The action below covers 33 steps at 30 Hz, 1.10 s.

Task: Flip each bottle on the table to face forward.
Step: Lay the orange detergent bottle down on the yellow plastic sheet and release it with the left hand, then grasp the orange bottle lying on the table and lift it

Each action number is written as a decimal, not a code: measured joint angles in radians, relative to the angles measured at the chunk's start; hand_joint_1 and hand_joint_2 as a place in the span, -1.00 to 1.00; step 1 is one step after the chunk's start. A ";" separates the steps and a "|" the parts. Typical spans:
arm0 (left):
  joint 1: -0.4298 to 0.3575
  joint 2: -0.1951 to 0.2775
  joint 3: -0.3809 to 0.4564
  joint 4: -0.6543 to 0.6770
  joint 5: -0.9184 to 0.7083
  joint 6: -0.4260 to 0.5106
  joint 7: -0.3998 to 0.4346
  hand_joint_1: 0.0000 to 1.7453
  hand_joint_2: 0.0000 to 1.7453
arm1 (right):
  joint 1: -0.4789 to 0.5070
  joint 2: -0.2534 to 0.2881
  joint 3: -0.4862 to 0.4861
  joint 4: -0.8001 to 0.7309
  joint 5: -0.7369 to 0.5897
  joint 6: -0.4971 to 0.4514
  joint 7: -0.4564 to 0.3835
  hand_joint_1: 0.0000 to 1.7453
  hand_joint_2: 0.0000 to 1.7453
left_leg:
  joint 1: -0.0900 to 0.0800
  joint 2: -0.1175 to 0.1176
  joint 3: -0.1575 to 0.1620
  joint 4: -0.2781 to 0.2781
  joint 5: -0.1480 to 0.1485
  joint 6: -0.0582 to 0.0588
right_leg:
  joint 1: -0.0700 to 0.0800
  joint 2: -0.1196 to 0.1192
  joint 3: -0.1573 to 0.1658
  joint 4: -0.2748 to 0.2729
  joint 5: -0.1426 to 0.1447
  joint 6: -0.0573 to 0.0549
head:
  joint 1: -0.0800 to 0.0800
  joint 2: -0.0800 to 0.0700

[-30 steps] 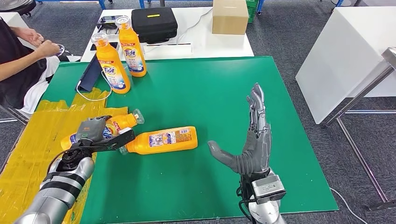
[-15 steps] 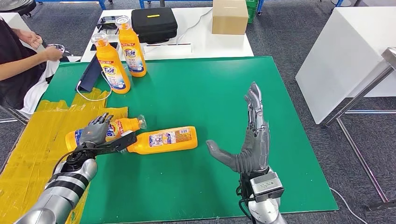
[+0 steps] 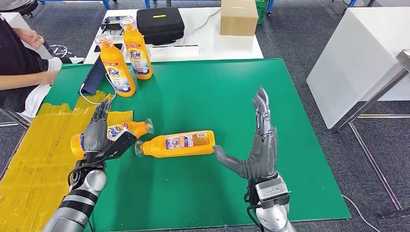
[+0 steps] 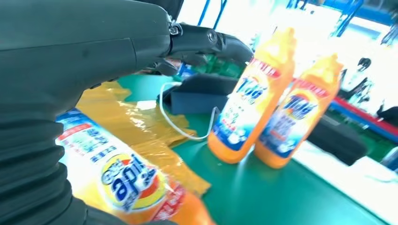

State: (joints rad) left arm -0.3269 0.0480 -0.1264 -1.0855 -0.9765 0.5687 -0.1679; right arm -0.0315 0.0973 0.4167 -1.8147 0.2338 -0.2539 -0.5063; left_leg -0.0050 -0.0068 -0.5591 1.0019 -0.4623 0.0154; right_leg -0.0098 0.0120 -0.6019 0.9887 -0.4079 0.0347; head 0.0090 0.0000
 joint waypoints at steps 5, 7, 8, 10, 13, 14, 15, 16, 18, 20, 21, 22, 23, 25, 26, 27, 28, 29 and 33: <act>0.038 -0.016 0.016 -0.080 0.021 0.007 -0.017 -1.00 1.00 | 0.000 0.000 0.000 0.007 0.002 -0.004 -0.001 -1.00 1.00 | 0.000 0.000 0.000 0.000 0.000 0.000 | 0.000 0.000 0.000 0.000 0.000 0.000 | 0.000 0.000; 0.052 -0.023 0.024 -0.107 0.099 0.035 -0.081 -1.00 1.00 | 0.000 0.000 0.000 0.009 0.004 -0.008 -0.001 -1.00 1.00 | 0.000 0.000 0.000 0.000 0.000 0.000 | 0.000 0.000 0.000 0.000 0.000 0.000 | 0.000 0.000; 0.063 -0.028 0.029 -0.130 0.163 0.056 -0.134 -1.00 1.00 | 0.001 -0.001 0.000 0.011 0.006 -0.013 -0.002 -1.00 1.00 | 0.000 0.001 0.000 0.000 0.000 0.000 | 0.000 0.000 0.000 0.000 0.000 0.000 | 0.000 0.000; 0.090 -0.041 0.037 -0.195 0.290 0.078 -0.231 -1.00 1.00 | 0.001 -0.003 0.000 0.016 0.016 -0.026 -0.005 -1.00 1.00 | 0.001 0.001 0.000 0.000 0.000 0.000 | 0.000 0.000 0.000 0.000 0.000 0.000 | 0.000 0.000; 0.132 -0.057 0.039 -0.310 0.419 0.046 -0.297 -1.00 1.00 | -0.002 -0.010 0.003 0.025 0.039 -0.045 -0.005 -1.00 1.00 | 0.001 0.000 0.000 0.000 0.000 0.000 | 0.000 0.000 0.000 0.000 0.000 0.000 | 0.000 0.000; 0.143 -0.060 0.039 -0.342 0.445 0.034 -0.309 -1.00 1.00 | -0.004 -0.012 0.005 0.029 0.050 -0.051 -0.002 -1.00 1.00 | 0.001 0.000 0.000 0.000 0.000 0.000 | 0.000 0.000 0.000 0.000 0.000 0.000 | 0.000 0.000; 0.151 -0.063 0.038 -0.368 0.465 0.025 -0.318 -1.00 1.00 | -0.009 -0.014 0.007 0.034 0.068 -0.056 0.004 -1.00 1.00 | 0.000 0.000 -0.001 0.000 0.000 0.000 | 0.000 0.000 0.000 0.000 0.000 0.000 | 0.000 0.000; 0.158 -0.066 0.037 -0.392 0.483 0.016 -0.328 -1.00 1.00 | -0.015 -0.017 0.011 0.042 0.094 -0.062 0.017 -1.00 1.00 | 0.000 0.000 -0.001 0.000 0.000 0.000 | 0.000 0.000 0.000 0.000 0.000 0.000 | 0.000 0.000; 0.167 -0.070 0.036 -0.427 0.520 -0.009 -0.345 -1.00 1.00 | -0.038 -0.027 0.025 0.066 0.189 -0.068 0.072 -1.00 1.00 | 0.000 0.000 -0.001 0.000 0.000 0.000 | 0.000 0.000 0.000 0.000 0.000 0.000 | 0.000 0.000; 0.174 -0.075 0.035 -0.450 0.561 -0.044 -0.360 -1.00 1.00 | -0.081 -0.045 0.047 0.108 0.331 -0.056 0.164 -1.00 1.00 | 0.000 0.001 0.000 0.000 0.000 0.000 | 0.000 0.000 0.000 0.000 0.000 0.000 | 0.000 0.000; 0.177 -0.078 0.034 -0.461 0.580 -0.066 -0.366 -1.00 1.00 | -0.111 -0.057 0.062 0.141 0.411 -0.038 0.219 -1.00 1.00 | 0.000 0.001 0.000 0.000 0.000 0.000 | 0.000 0.000 0.000 0.000 0.001 0.000 | 0.000 0.000; 0.179 -0.083 0.031 -0.471 0.595 -0.087 -0.370 -1.00 1.00 | -0.146 -0.069 0.076 0.178 0.482 -0.015 0.269 -1.00 1.00 | 0.000 0.001 0.000 0.000 0.001 0.001 | 0.000 0.000 0.000 0.000 0.001 0.000 | 0.000 0.000; 0.180 -0.088 0.027 -0.481 0.608 -0.107 -0.373 -1.00 1.00 | -0.187 -0.080 0.093 0.221 0.546 0.011 0.313 -1.00 1.00 | 0.000 0.001 0.000 0.000 0.002 0.001 | 0.000 0.000 0.000 0.000 0.001 0.000 | 0.000 0.000; 0.179 -0.098 0.015 -0.497 0.629 -0.141 -0.378 -1.00 1.00 | -0.271 -0.095 0.128 0.313 0.630 0.066 0.366 -1.00 1.00 | 0.000 0.001 0.000 0.000 0.003 0.001 | 0.000 0.000 0.000 0.000 0.003 0.000 | 0.000 0.000; 0.179 -0.102 0.008 -0.505 0.644 -0.157 -0.384 -1.00 1.00 | -0.315 -0.100 0.148 0.363 0.653 0.093 0.377 -1.00 1.00 | 0.000 0.001 0.000 0.000 0.003 0.001 | 0.000 0.000 0.000 0.000 0.004 0.000 | 0.000 0.000; 0.179 -0.107 0.000 -0.512 0.663 -0.172 -0.392 -1.00 1.00 | -0.357 -0.102 0.167 0.412 0.664 0.118 0.382 -1.00 1.00 | 0.000 0.001 0.000 0.000 0.004 0.001 | 0.000 0.000 0.000 0.000 0.004 -0.001 | 0.000 0.000; 0.179 -0.113 -0.009 -0.521 0.686 -0.187 -0.403 -1.00 1.00 | -0.396 -0.104 0.185 0.460 0.667 0.140 0.383 -1.00 1.00 | 0.000 0.000 0.000 0.000 0.004 0.001 | 0.000 0.000 0.000 0.000 0.004 -0.001 | 0.000 0.000; 0.179 -0.118 -0.018 -0.530 0.710 -0.201 -0.413 -1.00 1.00 | -0.431 -0.105 0.203 0.508 0.663 0.159 0.381 -1.00 1.00 | 0.000 0.000 0.000 0.000 0.004 0.001 | 0.000 0.000 0.000 0.000 0.004 -0.001 | 0.000 0.000; 0.178 -0.133 -0.050 -0.565 0.764 -0.226 -0.437 -1.00 1.00 | -0.521 -0.091 0.243 0.667 0.620 0.191 0.366 -1.00 1.00 | 0.000 0.000 0.000 0.000 0.004 0.001 | 0.000 0.000 0.000 0.000 0.004 -0.001 | 0.000 0.000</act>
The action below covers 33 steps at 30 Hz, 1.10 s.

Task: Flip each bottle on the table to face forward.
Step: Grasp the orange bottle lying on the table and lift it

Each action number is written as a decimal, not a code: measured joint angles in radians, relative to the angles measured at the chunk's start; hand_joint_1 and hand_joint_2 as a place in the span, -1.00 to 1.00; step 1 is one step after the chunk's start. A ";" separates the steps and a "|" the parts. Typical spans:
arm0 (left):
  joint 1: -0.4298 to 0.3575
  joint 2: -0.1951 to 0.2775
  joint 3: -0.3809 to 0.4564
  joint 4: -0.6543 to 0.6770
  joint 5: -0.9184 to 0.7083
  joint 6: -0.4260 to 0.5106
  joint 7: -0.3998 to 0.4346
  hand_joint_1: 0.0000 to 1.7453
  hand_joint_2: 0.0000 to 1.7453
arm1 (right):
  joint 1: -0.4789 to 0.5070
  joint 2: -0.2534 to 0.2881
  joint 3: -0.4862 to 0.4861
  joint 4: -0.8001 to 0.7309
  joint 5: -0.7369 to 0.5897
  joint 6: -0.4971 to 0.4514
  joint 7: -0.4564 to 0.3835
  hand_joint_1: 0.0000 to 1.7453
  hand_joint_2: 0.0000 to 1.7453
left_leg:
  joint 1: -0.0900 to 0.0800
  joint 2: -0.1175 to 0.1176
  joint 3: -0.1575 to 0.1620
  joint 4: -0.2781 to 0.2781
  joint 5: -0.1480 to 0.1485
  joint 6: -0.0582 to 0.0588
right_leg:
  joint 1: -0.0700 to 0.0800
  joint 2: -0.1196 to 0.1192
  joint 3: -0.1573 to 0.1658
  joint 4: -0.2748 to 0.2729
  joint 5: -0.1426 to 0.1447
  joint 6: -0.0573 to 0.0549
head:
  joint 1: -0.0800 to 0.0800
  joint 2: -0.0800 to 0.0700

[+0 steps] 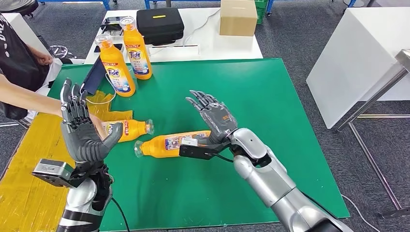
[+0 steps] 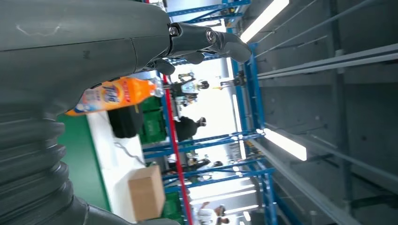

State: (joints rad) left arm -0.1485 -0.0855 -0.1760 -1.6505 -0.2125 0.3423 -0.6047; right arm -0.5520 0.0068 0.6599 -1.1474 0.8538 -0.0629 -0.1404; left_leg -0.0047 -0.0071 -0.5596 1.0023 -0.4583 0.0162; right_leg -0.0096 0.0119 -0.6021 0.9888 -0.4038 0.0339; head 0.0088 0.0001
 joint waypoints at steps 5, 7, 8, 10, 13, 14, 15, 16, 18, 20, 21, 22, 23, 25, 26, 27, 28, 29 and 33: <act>0.000 -0.008 -0.023 -0.020 0.006 -0.001 -0.004 -1.00 1.00 | -0.037 0.021 0.022 0.115 -0.021 0.001 -0.009 -1.00 1.00 | 0.000 0.000 -0.001 0.000 0.000 0.000 | 0.000 0.000 -0.001 0.000 0.000 0.000 | 0.000 0.000; -0.001 -0.008 -0.027 -0.022 0.009 -0.002 -0.003 -1.00 1.00 | -0.043 0.026 0.026 0.139 -0.023 0.001 -0.009 -1.00 1.00 | 0.000 0.000 -0.001 0.000 0.000 0.000 | 0.000 0.000 -0.001 0.000 0.000 0.000 | 0.000 0.000; -0.001 -0.008 -0.029 -0.023 0.014 -0.005 -0.002 -1.00 1.00 | -0.046 0.028 0.028 0.151 -0.026 0.001 -0.010 -1.00 1.00 | 0.000 0.000 -0.001 0.000 0.000 0.000 | 0.000 0.000 -0.001 0.000 0.000 0.000 | 0.000 0.000; -0.004 -0.009 -0.031 -0.023 0.029 -0.012 0.000 -1.00 1.00 | -0.052 0.034 0.032 0.175 -0.036 0.002 -0.012 -1.00 1.00 | 0.000 0.000 -0.001 0.000 0.000 0.000 | 0.000 0.000 -0.001 0.000 0.000 0.000 | 0.000 0.000; -0.013 -0.010 -0.031 -0.020 0.042 -0.017 0.002 -1.00 1.00 | -0.059 0.051 0.040 0.217 -0.059 0.004 -0.026 -1.00 1.00 | 0.000 0.000 -0.001 0.000 0.000 0.000 | 0.000 0.000 -0.001 0.000 0.000 0.000 | 0.000 0.000; -0.016 -0.010 -0.032 -0.019 0.044 -0.016 0.002 -1.00 1.00 | -0.061 0.058 0.042 0.231 -0.070 0.006 -0.033 -1.00 1.00 | 0.000 0.000 -0.001 0.000 0.000 0.000 | 0.000 0.000 -0.001 0.000 0.000 0.000 | 0.000 0.000; -0.019 -0.011 -0.032 -0.017 0.046 -0.016 0.002 -1.00 1.00 | -0.061 0.065 0.044 0.244 -0.084 0.010 -0.041 -1.00 1.00 | 0.000 0.000 -0.001 0.000 0.000 0.000 | 0.000 0.000 -0.001 0.000 0.000 0.000 | 0.000 0.000; -0.021 -0.012 -0.032 -0.015 0.049 -0.016 0.002 -1.00 1.00 | -0.062 0.071 0.046 0.257 -0.100 0.016 -0.051 -1.00 1.00 | 0.000 0.000 -0.001 0.000 0.000 0.000 | 0.000 0.000 -0.001 0.000 0.000 0.000 | 0.000 0.000; -0.026 -0.013 -0.033 -0.010 0.054 -0.016 0.002 -1.00 1.00 | -0.064 0.082 0.049 0.280 -0.131 0.031 -0.067 -1.00 1.00 | 0.000 0.000 -0.001 0.000 0.000 0.000 | 0.000 0.000 -0.001 0.000 0.000 0.000 | 0.000 0.000; -0.030 -0.014 -0.034 -0.005 0.056 -0.016 0.002 -1.00 1.00 | -0.065 0.089 0.051 0.298 -0.150 0.041 -0.077 -1.00 1.00 | 0.000 0.000 -0.001 0.000 0.000 0.000 | 0.000 0.000 -0.001 0.000 0.000 0.000 | 0.000 0.000; -0.032 -0.014 -0.034 -0.003 0.057 -0.016 0.002 -1.00 1.00 | -0.065 0.092 0.052 0.305 -0.156 0.044 -0.079 -1.00 1.00 | 0.000 0.000 -0.001 0.000 0.000 0.000 | 0.000 0.000 -0.001 0.000 0.000 0.000 | 0.000 0.000; -0.033 -0.014 -0.035 -0.001 0.057 -0.016 0.002 -1.00 1.00 | -0.066 0.094 0.052 0.311 -0.164 0.048 -0.082 -1.00 1.00 | 0.000 0.000 -0.001 0.000 0.000 0.000 | 0.000 0.000 -0.001 0.000 0.000 0.000 | 0.000 0.000; -0.033 -0.014 -0.036 0.001 0.057 -0.016 0.002 -1.00 1.00 | -0.066 0.096 0.053 0.317 -0.175 0.054 -0.085 -1.00 1.00 | 0.000 0.000 -0.001 0.000 0.000 0.000 | 0.000 0.000 -0.002 0.000 0.000 0.000 | 0.000 0.000; -0.036 -0.014 -0.040 0.005 0.059 -0.016 0.002 -1.00 1.00 | -0.068 0.099 0.053 0.332 -0.204 0.070 -0.092 -1.00 1.00 | 0.000 0.000 -0.001 0.000 0.000 0.000 | 0.000 0.000 -0.002 0.000 0.000 0.000 | 0.000 0.000; -0.039 -0.014 -0.042 0.008 0.060 -0.016 0.002 -1.00 1.00 | -0.070 0.101 0.053 0.341 -0.218 0.076 -0.095 -1.00 1.00 | 0.000 0.000 -0.001 0.000 0.000 0.000 | 0.000 0.000 -0.002 0.000 0.000 0.000 | 0.000 0.000; -0.042 -0.014 -0.044 0.011 0.063 -0.016 0.002 -1.00 1.00 | -0.072 0.103 0.052 0.351 -0.230 0.081 -0.097 -1.00 1.00 | 0.000 0.000 -0.001 0.000 0.000 0.000 | 0.000 0.000 -0.002 0.000 0.000 0.000 | 0.000 0.000; -0.046 -0.014 -0.046 0.013 0.065 -0.016 0.001 -1.00 1.00 | -0.075 0.105 0.052 0.363 -0.240 0.085 -0.098 -1.00 1.00 | 0.000 0.000 -0.001 0.000 0.000 0.000 | 0.000 0.000 -0.001 0.000 0.000 0.000 | 0.000 0.000; -0.049 -0.014 -0.048 0.016 0.067 -0.016 0.001 -1.00 1.00 | -0.078 0.107 0.052 0.377 -0.248 0.089 -0.098 -1.00 1.00 | 0.000 0.000 -0.001 0.000 0.000 0.000 | 0.000 0.000 -0.001 0.000 0.000 0.000 | 0.000 0.000; -0.061 -0.016 -0.060 0.027 0.074 -0.016 0.001 -1.00 1.00 | -0.093 0.118 0.052 0.445 -0.264 0.100 -0.082 -1.00 1.00 | 0.000 0.000 -0.001 0.000 0.000 0.000 | 0.000 0.000 -0.002 0.000 0.000 0.000 | 0.000 0.000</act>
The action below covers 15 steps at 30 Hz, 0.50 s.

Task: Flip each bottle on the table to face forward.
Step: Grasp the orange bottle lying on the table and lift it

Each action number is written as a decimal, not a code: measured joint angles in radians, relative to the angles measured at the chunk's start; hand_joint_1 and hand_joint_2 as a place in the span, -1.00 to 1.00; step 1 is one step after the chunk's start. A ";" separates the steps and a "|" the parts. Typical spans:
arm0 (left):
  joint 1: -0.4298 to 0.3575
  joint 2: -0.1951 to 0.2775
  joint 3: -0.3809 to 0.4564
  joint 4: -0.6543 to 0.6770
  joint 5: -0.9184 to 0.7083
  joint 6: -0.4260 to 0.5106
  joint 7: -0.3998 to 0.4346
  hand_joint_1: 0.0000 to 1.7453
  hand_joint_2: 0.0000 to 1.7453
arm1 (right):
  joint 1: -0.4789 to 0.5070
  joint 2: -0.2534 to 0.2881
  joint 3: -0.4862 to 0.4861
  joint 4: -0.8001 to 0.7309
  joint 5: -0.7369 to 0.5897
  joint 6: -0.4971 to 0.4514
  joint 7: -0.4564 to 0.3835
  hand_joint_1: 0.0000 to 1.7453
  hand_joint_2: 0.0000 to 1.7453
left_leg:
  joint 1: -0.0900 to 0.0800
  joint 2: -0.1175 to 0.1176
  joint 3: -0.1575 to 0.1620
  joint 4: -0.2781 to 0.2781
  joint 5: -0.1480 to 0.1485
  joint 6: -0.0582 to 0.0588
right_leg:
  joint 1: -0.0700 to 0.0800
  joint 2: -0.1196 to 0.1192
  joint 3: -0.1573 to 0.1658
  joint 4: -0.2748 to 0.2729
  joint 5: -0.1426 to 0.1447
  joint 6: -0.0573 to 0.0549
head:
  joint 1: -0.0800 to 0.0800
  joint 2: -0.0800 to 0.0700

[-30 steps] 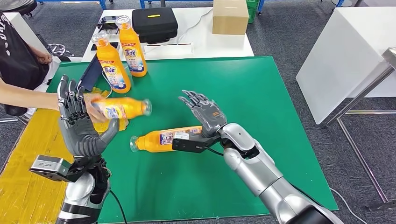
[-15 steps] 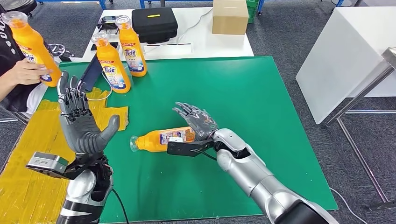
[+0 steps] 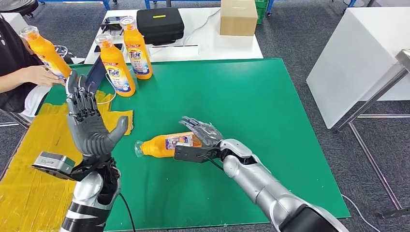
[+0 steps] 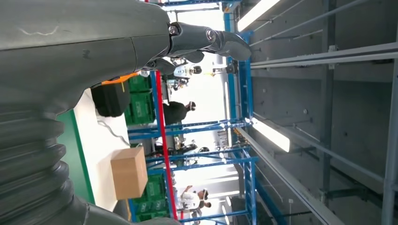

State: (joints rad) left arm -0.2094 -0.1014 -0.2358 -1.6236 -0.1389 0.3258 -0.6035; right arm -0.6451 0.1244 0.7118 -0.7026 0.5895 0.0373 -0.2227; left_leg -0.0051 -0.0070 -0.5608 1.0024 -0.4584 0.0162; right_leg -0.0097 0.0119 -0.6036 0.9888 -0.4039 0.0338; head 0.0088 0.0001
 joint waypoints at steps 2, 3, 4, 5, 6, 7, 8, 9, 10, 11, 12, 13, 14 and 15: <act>-0.006 -0.001 -0.005 0.006 0.003 0.000 0.000 -1.00 1.00 | -0.013 0.006 0.000 0.046 0.004 0.000 0.025 -1.00 1.00 | 0.000 0.000 0.000 0.000 0.000 0.000 | 0.000 0.000 0.000 0.000 0.000 0.000 | 0.000 0.000; -0.009 -0.001 -0.008 0.009 0.004 0.000 0.000 -1.00 1.00 | -0.019 0.009 0.000 0.071 0.010 -0.003 0.038 -1.00 1.00 | 0.000 0.000 0.000 0.000 0.000 0.000 | 0.000 0.000 0.000 0.000 0.000 0.000 | 0.000 0.000; -0.011 -0.002 -0.010 0.012 0.004 0.000 0.000 -1.00 1.00 | -0.025 0.011 0.000 0.094 0.019 -0.008 0.049 -1.00 1.00 | 0.000 0.000 0.000 0.000 0.000 0.000 | 0.000 0.000 0.000 0.000 0.000 0.000 | 0.000 0.000; -0.013 -0.002 -0.013 0.015 0.005 0.000 0.000 -1.00 1.00 | -0.031 0.014 0.001 0.117 0.028 -0.013 0.058 -1.00 1.00 | 0.000 0.000 0.000 0.000 0.000 0.000 | 0.000 0.000 0.000 0.000 0.000 0.000 | 0.000 0.000; -0.015 -0.003 -0.016 0.018 0.006 -0.001 0.001 -1.00 1.00 | -0.036 0.016 0.002 0.138 0.037 -0.016 0.066 -1.00 1.00 | 0.000 0.000 0.000 0.000 0.000 0.000 | 0.000 0.000 0.000 0.000 0.000 0.000 | 0.000 0.000; -0.017 -0.003 -0.018 0.021 0.007 -0.002 0.002 -1.00 1.00 | -0.041 0.019 0.003 0.157 0.045 -0.017 0.073 -1.00 1.00 | 0.000 0.000 0.000 0.000 0.000 0.000 | 0.000 0.000 0.000 0.000 0.000 0.000 | 0.000 0.000; -0.019 -0.004 -0.021 0.023 0.007 -0.002 0.002 -1.00 1.00 | -0.045 0.022 0.005 0.174 0.052 -0.018 0.079 -1.00 1.00 | 0.000 0.000 0.000 0.000 0.000 0.000 | 0.000 0.000 0.000 0.000 0.000 0.000 | 0.000 0.000; -0.021 -0.004 -0.023 0.026 0.008 -0.003 0.003 -1.00 1.00 | -0.049 0.024 0.007 0.189 0.057 -0.019 0.083 -1.00 1.00 | 0.000 0.000 0.000 0.000 0.000 0.000 | 0.000 0.000 0.000 0.000 0.000 0.000 | 0.000 0.000; -0.022 -0.004 -0.025 0.028 0.009 -0.003 0.003 -1.00 1.00 | -0.052 0.026 0.008 0.199 0.060 -0.020 0.085 -1.00 1.00 | 0.000 0.000 0.000 0.000 0.000 0.000 | 0.000 0.000 0.000 0.000 0.000 0.000 | 0.000 0.000; -0.023 -0.004 -0.026 0.030 0.011 -0.003 0.004 -1.00 1.00 | -0.053 0.027 0.009 0.206 0.061 -0.020 0.086 -1.00 1.00 | 0.000 0.000 0.000 0.000 0.000 0.000 | 0.000 0.000 0.000 0.000 0.000 0.000 | 0.000 0.000; -0.023 -0.004 -0.026 0.032 0.012 -0.003 0.004 -1.00 1.00 | -0.055 0.029 0.011 0.212 0.063 -0.021 0.087 -1.00 1.00 | 0.000 0.000 0.000 0.000 0.000 0.000 | 0.000 0.000 0.000 0.000 0.000 0.000 | 0.000 0.000; -0.024 -0.004 -0.027 0.034 0.013 -0.003 0.004 -1.00 1.00 | -0.057 0.031 0.013 0.219 0.066 -0.022 0.089 -0.89 1.00 | 0.000 0.000 0.000 0.000 0.000 0.000 | 0.000 0.000 0.000 0.000 0.000 0.000 | 0.000 0.000; -0.024 -0.004 -0.028 0.035 0.014 -0.004 0.004 -1.00 1.00 | -0.059 0.032 0.015 0.228 0.074 -0.025 0.090 -0.52 1.00 | 0.000 0.000 0.000 0.000 0.000 0.000 | 0.000 0.000 0.000 0.000 0.000 0.000 | 0.000 0.000; -0.025 -0.005 -0.029 0.037 0.014 -0.004 0.004 -1.00 1.00 | -0.062 0.034 0.020 0.236 0.088 -0.034 0.094 -0.11 1.00 | 0.000 0.000 0.000 0.000 0.000 0.000 | 0.000 0.000 0.000 0.000 0.000 0.000 | 0.000 0.000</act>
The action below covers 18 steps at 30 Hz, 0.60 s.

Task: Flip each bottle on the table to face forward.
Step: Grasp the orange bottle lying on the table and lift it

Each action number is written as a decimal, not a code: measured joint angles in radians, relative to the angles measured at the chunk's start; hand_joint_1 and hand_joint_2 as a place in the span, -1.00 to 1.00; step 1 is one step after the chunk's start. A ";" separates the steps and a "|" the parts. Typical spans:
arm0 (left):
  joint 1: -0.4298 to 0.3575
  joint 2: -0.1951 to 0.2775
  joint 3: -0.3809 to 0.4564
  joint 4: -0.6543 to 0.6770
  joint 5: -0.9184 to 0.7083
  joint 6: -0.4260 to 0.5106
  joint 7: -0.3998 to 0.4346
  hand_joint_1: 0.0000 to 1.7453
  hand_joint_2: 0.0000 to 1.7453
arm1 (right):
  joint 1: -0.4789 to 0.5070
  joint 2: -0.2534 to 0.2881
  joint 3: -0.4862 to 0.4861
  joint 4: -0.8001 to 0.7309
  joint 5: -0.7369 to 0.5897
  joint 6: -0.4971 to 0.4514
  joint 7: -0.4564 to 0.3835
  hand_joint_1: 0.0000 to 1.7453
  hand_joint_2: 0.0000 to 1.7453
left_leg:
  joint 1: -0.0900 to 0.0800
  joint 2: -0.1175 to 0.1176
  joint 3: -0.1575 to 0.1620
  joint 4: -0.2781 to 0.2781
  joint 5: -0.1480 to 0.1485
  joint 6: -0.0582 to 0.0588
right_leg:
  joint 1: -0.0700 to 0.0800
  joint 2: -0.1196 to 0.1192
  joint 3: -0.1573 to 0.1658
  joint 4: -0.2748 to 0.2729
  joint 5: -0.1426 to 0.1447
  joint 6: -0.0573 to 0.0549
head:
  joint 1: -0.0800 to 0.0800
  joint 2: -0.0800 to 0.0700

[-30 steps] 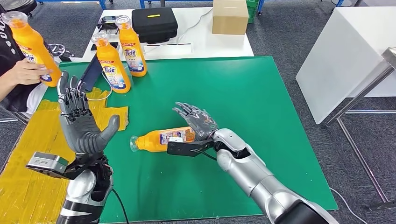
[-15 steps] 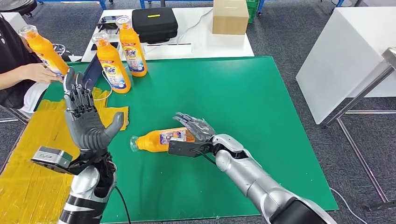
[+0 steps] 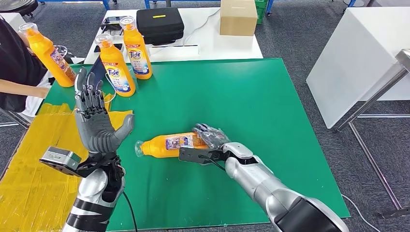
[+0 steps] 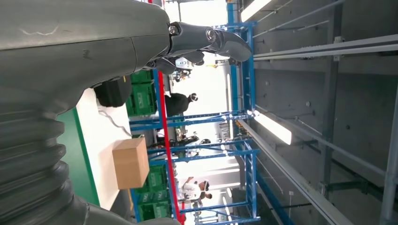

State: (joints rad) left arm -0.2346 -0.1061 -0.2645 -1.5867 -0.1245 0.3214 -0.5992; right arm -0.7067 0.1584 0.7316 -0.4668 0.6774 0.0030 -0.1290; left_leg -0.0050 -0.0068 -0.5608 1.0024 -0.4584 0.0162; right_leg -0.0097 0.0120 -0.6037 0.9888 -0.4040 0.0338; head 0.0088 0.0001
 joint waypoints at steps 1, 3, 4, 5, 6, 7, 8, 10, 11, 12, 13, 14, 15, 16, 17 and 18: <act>-0.001 -0.001 -0.001 0.002 0.000 -0.001 0.000 -1.00 1.00 | -0.002 0.002 0.007 0.007 0.023 -0.017 0.006 0.32 1.00 | 0.000 0.000 0.000 0.000 0.000 0.000 | 0.000 0.000 0.000 0.000 0.000 0.000 | 0.000 0.000; -0.001 -0.002 -0.001 0.003 0.000 -0.002 0.001 -1.00 1.00 | -0.002 0.005 0.032 0.015 0.091 -0.077 0.023 0.73 1.00 | 0.000 0.000 0.000 0.000 0.000 0.000 | 0.000 0.000 0.000 0.000 0.000 0.000 | 0.000 0.000; 0.000 -0.002 -0.001 0.003 0.000 -0.002 0.002 -1.00 1.00 | -0.002 0.007 0.048 0.018 0.129 -0.113 0.031 0.80 1.00 | 0.000 0.000 0.000 0.000 0.000 0.000 | 0.000 0.000 0.000 0.000 0.000 0.000 | 0.000 0.000; 0.000 -0.002 -0.001 0.003 0.000 -0.002 0.002 -1.00 1.00 | -0.001 0.009 0.066 0.021 0.165 -0.150 0.038 0.86 1.00 | 0.000 0.000 0.000 0.000 0.000 0.000 | 0.000 0.000 0.000 0.000 0.000 0.000 | 0.000 0.000; 0.001 -0.002 -0.001 0.002 -0.001 -0.003 0.002 -1.00 1.00 | 0.000 0.011 0.083 0.022 0.196 -0.184 0.042 0.91 1.00 | 0.000 0.000 0.000 0.000 0.000 0.000 | 0.000 0.000 0.000 0.000 0.000 0.000 | 0.000 0.000; 0.002 -0.002 -0.001 0.002 -0.001 -0.003 0.003 -1.00 1.00 | 0.002 0.013 0.099 0.023 0.223 -0.216 0.046 0.96 1.00 | 0.000 0.000 0.000 0.000 0.000 0.000 | 0.000 0.000 0.000 0.000 0.000 0.000 | 0.000 0.000; 0.004 -0.002 -0.001 0.001 -0.002 -0.004 0.003 -1.00 1.00 | 0.004 0.014 0.114 0.023 0.245 -0.245 0.051 0.98 1.00 | 0.000 0.000 0.000 0.000 0.000 0.000 | 0.000 0.000 0.000 0.000 0.000 0.000 | 0.000 0.000; 0.006 -0.002 -0.001 -0.002 -0.004 -0.006 0.004 -1.00 1.00 | 0.011 0.016 0.138 0.023 0.276 -0.292 0.058 1.00 1.00 | 0.000 0.000 0.000 0.000 0.000 0.000 | 0.000 0.000 0.000 0.000 0.000 0.000 | 0.000 0.000; 0.008 -0.002 -0.001 -0.004 -0.006 -0.008 0.005 -1.00 1.00 | 0.015 0.016 0.146 0.023 0.287 -0.312 0.061 1.00 1.00 | 0.000 0.000 0.000 0.000 0.000 0.000 | 0.000 0.000 0.000 0.000 0.000 0.000 | 0.000 0.000; 0.009 -0.002 -0.001 -0.005 -0.008 -0.009 0.005 -1.00 1.00 | 0.020 0.016 0.153 0.023 0.297 -0.329 0.064 1.00 1.00 | 0.000 0.000 0.000 0.000 0.000 0.000 | 0.000 0.000 0.000 0.000 0.000 0.000 | 0.000 0.000; 0.011 -0.002 -0.001 -0.006 -0.009 -0.010 0.005 -1.00 1.00 | 0.024 0.016 0.157 0.022 0.305 -0.345 0.065 1.00 1.00 | 0.000 0.000 0.000 0.000 0.000 0.000 | 0.000 0.000 0.000 0.000 0.000 0.000 | 0.000 0.000; 0.012 -0.002 -0.001 -0.006 -0.010 -0.010 0.005 -1.00 1.00 | 0.029 0.016 0.159 0.020 0.311 -0.361 0.066 1.00 1.00 | 0.000 0.000 0.000 0.000 0.000 0.000 | 0.000 0.000 0.000 0.000 0.000 0.000 | 0.000 0.000; 0.014 -0.002 -0.001 -0.007 -0.011 -0.010 0.005 -1.00 1.00 | 0.034 0.015 0.161 0.018 0.314 -0.378 0.066 1.00 1.00 | 0.000 0.000 0.000 0.000 0.000 0.000 | 0.000 0.000 0.000 0.000 0.000 0.000 | 0.000 0.000; 0.016 -0.002 -0.001 -0.009 -0.011 -0.011 0.005 -1.00 1.00 | 0.038 0.015 0.161 0.015 0.317 -0.392 0.065 1.00 1.00 | 0.000 0.000 0.000 0.000 0.000 0.000 | 0.000 0.000 0.000 0.000 0.000 0.000 | 0.000 0.000; 0.018 -0.002 -0.001 -0.010 -0.012 -0.011 0.005 -1.00 1.00 | 0.043 0.014 0.161 0.011 0.318 -0.403 0.064 1.00 1.00 | 0.000 0.000 0.000 0.000 0.000 0.000 | 0.000 0.000 0.000 0.000 0.000 0.000 | 0.000 0.000; 0.020 -0.002 -0.001 -0.012 -0.012 -0.011 0.005 -1.00 1.00 | 0.046 0.014 0.161 0.007 0.319 -0.409 0.062 1.00 1.00 | 0.000 0.000 0.000 0.000 0.000 0.000 | 0.000 0.000 0.000 0.000 0.000 0.000 | 0.000 0.000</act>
State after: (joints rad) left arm -0.2147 -0.1080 -0.2651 -1.5982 -0.1365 0.3104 -0.5943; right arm -0.6605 0.1725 0.8927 -0.4598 0.9960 -0.4057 -0.0667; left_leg -0.0050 -0.0066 -0.5611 1.0023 -0.4584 0.0162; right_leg -0.0097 0.0120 -0.6039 0.9888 -0.4040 0.0338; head 0.0088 0.0000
